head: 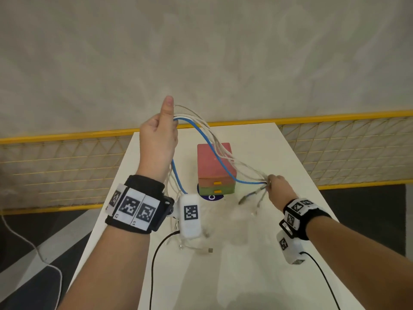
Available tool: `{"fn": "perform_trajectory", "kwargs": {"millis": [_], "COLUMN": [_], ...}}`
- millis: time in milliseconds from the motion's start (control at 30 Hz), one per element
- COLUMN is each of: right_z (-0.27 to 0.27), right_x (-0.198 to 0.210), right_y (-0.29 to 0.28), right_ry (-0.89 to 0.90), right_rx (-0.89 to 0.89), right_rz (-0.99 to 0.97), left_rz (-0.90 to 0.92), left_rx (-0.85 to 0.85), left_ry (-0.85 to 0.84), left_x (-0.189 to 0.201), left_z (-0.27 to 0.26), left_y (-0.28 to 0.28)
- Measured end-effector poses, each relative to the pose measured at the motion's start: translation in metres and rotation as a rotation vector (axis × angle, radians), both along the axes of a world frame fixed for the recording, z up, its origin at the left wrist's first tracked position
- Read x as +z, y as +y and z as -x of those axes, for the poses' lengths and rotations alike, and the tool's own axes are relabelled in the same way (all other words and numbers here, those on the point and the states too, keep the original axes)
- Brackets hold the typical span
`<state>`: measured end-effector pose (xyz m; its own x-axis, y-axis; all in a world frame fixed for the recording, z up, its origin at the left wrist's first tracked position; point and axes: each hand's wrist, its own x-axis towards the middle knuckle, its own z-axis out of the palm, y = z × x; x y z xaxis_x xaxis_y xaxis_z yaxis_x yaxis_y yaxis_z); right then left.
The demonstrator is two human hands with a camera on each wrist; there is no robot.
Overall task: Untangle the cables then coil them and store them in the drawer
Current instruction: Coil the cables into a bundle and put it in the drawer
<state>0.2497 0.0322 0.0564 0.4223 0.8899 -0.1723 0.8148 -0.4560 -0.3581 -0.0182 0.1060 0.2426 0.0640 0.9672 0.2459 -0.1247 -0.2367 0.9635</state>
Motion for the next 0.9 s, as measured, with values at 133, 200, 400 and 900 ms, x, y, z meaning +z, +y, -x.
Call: {"fn": "perform_trajectory", "kwargs": {"millis": [133,200,400,900], "right_z": [0.004,0.01,0.068,0.075], "right_x": [0.019,0.034,0.112,0.156], "right_y": [-0.002,-0.001,0.002,0.031], "right_ry": [0.152,0.171,0.254,-0.086], "right_rx": [0.027,0.08,0.404,0.275], "right_rz": [-0.05,-0.202,-0.692,-0.543], "left_rz": [-0.013,-0.03,-0.128,-0.062], "left_rx": [-0.032,-0.036,-0.103,-0.43], "left_ry": [0.034,0.089,0.548,0.409], "left_x": [-0.012,-0.02,-0.035,-0.09], "left_z": [-0.005,-0.011,-0.029,-0.032], "left_y": [0.001,0.0,-0.011,-0.017]}}
